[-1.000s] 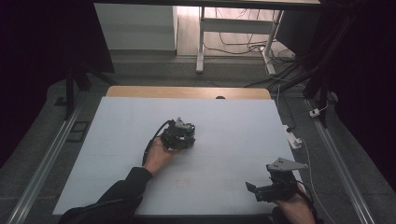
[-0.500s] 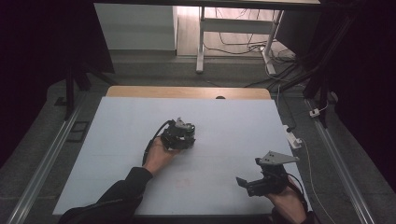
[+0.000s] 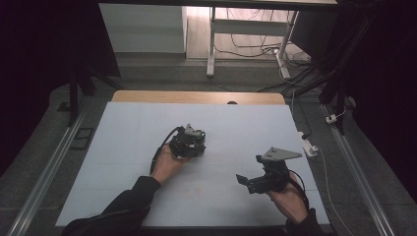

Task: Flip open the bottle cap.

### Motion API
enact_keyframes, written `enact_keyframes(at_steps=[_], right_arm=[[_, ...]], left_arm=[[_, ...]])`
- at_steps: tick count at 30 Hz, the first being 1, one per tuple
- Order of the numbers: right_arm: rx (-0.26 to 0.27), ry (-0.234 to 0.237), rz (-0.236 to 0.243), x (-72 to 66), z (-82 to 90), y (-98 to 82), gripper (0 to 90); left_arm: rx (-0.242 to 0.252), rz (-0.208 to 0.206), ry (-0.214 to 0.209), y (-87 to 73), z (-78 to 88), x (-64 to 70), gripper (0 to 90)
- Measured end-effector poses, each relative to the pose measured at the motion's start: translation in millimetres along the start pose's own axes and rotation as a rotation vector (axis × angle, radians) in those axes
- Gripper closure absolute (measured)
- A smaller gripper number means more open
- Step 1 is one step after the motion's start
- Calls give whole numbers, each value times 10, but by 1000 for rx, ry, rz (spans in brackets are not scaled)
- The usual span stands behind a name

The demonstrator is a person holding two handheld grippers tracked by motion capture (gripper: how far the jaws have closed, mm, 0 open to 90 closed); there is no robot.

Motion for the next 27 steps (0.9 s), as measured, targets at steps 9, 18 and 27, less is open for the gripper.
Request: enact_keyframes(at_steps=[9, 18, 27], right_arm=[[-10, 42, 17, -7, -208, 151, 0], [-41, 27, 41, -16, -399, 256, 0], [-54, 36, 50, 16, -574, 395, 0]], left_arm=[[-3, -1, 1, 2, 0, 1, 539], [-3, -2, 0, 3, -1, 1, 539], [0, -2, 1, 0, -2, 2, 539]])
Point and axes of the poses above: each handheld gripper's, and its own axes: z roughly backward along the jaws, y roughly out of its top, x roughly to its right, the point moved 1 cm from there along -z, roughly forward along the jaws, and after that the axes turned 12 degrees about z, right-handed, at the moved point
